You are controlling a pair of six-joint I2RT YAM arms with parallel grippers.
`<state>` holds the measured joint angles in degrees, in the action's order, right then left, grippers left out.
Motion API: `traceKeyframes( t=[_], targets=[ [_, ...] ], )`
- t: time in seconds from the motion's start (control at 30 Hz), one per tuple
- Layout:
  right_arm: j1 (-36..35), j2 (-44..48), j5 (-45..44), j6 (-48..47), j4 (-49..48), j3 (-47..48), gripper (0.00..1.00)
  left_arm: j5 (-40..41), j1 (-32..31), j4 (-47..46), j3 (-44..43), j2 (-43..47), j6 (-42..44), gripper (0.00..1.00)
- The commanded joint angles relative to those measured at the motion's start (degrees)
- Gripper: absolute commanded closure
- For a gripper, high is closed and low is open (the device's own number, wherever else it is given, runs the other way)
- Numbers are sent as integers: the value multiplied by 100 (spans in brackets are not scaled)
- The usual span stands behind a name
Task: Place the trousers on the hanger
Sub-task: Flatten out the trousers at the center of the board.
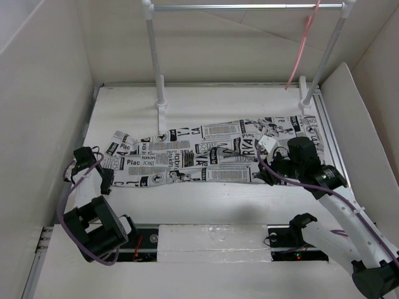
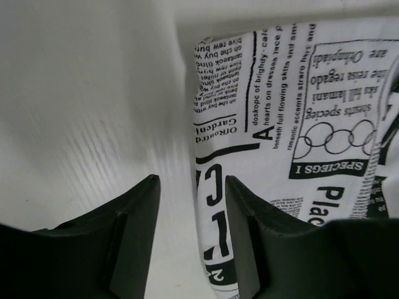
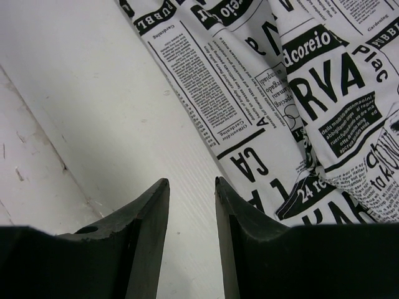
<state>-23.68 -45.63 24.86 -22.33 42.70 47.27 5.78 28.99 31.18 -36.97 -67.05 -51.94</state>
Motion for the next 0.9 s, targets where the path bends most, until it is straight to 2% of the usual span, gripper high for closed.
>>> traceKeyframes(
  t=[0.0,0.1,0.17,0.2,0.23,0.3,0.4,0.5,0.57,0.67,0.8,0.87],
  targets=[
    [-22,-8,28,-18,72,344,59,-174,36,-436,269,-168,-149,59],
    [-22,-51,-34,88,55,362,59,-148,36,-734,568,-300,-158,63],
    [-22,-69,-25,184,19,371,59,-34,36,-815,621,-448,-80,74],
    [-22,-78,-34,202,2,371,59,19,36,-841,612,-511,17,82],
    [-22,-78,-51,237,-7,371,59,63,36,-824,569,-563,70,100],
    [-22,-69,-157,308,-16,371,59,256,36,-676,376,-582,193,100],
    [-22,-95,-236,378,-33,362,59,406,36,-404,-46,-161,527,100],
    [-22,-201,-289,404,-25,257,59,354,36,-87,-529,673,834,100],
    [-22,-306,-368,448,-25,169,59,641,-313,299,-1072,1025,801,100],
    [83,-499,-412,492,45,81,58,574,-719,547,-1382,1612,704,100],
    [530,-833,-473,431,501,247,59,406,-886,608,-1550,1993,870,100],
    [969,-860,-508,361,581,292,59,345,-1105,521,-1228,2159,940,100]
  ],
)
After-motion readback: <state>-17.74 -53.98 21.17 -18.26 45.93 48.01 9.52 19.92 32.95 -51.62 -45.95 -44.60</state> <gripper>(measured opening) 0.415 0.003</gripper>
